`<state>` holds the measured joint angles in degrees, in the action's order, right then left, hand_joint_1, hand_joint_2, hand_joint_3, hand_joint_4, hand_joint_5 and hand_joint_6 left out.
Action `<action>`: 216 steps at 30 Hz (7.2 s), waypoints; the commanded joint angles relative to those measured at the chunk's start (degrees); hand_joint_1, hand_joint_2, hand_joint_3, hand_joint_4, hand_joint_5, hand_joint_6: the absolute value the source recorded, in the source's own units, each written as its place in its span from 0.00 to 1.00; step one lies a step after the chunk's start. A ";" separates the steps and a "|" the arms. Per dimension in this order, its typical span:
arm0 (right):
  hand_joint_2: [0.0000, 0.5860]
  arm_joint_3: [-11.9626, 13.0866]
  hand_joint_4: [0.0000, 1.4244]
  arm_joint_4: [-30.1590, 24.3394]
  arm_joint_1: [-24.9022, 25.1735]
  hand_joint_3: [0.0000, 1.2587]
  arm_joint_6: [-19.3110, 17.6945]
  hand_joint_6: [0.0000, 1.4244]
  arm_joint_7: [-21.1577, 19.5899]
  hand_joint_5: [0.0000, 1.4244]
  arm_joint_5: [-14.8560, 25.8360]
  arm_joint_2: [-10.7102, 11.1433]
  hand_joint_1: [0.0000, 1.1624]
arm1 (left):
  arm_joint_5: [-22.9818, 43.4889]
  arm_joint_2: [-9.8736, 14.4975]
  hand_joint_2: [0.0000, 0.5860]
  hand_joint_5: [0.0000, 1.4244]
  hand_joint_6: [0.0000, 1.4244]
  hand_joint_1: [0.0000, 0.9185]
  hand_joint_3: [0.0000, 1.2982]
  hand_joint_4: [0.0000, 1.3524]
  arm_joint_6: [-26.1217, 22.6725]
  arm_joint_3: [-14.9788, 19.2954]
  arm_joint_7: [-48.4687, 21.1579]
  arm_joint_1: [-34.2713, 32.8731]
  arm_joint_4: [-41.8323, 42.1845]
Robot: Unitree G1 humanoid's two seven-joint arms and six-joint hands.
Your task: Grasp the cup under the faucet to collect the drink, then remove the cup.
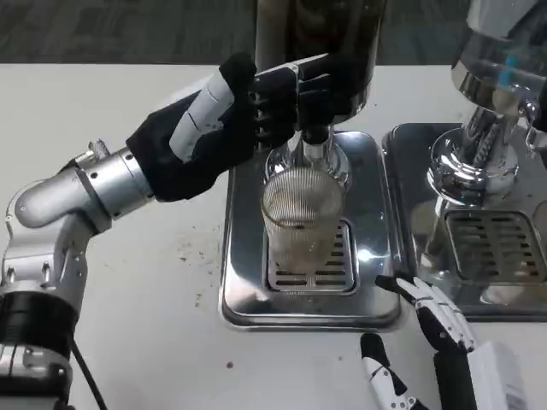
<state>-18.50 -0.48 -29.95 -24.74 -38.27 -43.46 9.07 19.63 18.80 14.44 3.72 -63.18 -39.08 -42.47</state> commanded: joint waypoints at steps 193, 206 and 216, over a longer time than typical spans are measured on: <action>0.42 10.17 0.00 22.87 35.26 0.00 -0.54 0.05 38.06 0.00 31.98 -3.74 0.47 | -6.27 6.25 0.11 0.04 0.00 0.00 0.13 0.03 31.75 -4.25 4.42 -0.47 -10.21; 0.42 10.21 0.00 23.51 35.52 0.01 -1.02 0.05 37.92 0.00 31.90 -4.12 0.47 | 0.09 5.18 0.11 0.06 0.03 0.00 0.14 0.05 25.24 0.66 -0.09 1.17 -2.78; 0.42 10.32 0.00 23.60 35.49 0.01 -1.40 0.05 38.01 0.00 32.00 -4.03 0.47 | 6.81 4.50 0.14 0.20 0.13 0.00 0.28 0.21 20.17 6.69 1.38 6.88 5.26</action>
<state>-8.51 22.58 5.39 -25.06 -0.05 -11.84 5.05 24.69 23.45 35.80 8.39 -63.03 -34.36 -38.60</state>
